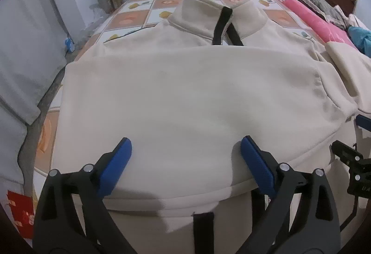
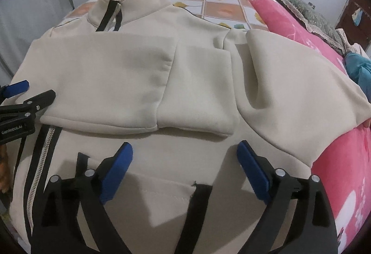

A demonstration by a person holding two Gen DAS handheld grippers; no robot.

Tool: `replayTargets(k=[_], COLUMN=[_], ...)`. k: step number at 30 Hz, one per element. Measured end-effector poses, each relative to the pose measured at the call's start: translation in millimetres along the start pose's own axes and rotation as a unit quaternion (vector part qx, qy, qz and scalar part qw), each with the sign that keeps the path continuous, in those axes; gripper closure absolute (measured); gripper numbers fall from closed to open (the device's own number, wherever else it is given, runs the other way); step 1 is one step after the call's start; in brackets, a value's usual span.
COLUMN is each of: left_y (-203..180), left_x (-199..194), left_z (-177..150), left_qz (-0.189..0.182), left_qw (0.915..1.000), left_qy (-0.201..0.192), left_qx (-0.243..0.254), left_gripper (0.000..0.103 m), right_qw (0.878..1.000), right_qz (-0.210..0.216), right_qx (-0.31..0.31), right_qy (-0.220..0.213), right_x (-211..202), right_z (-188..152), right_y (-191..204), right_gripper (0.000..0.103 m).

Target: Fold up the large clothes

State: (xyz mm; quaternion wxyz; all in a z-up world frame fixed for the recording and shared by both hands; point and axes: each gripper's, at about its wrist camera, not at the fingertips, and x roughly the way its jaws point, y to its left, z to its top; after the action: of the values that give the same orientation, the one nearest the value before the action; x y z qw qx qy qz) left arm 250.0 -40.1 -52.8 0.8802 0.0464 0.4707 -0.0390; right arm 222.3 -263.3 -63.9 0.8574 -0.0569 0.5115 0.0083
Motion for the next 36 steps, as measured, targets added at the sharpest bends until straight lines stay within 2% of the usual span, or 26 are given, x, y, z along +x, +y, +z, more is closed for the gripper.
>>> replayTargets(k=[4, 15, 36], left_y=[3.1, 3.0, 3.0], left_x=[1.2, 1.9, 3.2], left_z=[-2.1, -2.2, 0.0], left_qz=[-0.004, -0.001, -0.002], left_qw=[0.9999, 0.9999, 0.9998], left_qy=[-0.002, -0.004, 0.010], left_qx=[-0.014, -0.012, -0.016], left_gripper=[0.008, 0.007, 0.007], right_qw=[1.000, 0.999, 0.999], right_qz=[-0.006, 0.016, 0.017], right_qx=[0.005, 0.027, 0.036], right_qy=[-0.003, 0.004, 0.018], right_x=[1.6, 4.9, 8.3], right_z=[-0.9, -1.1, 1.9], right_y=[-1.1, -8.0, -9.8], right_gripper=[0.007, 0.006, 0.006])
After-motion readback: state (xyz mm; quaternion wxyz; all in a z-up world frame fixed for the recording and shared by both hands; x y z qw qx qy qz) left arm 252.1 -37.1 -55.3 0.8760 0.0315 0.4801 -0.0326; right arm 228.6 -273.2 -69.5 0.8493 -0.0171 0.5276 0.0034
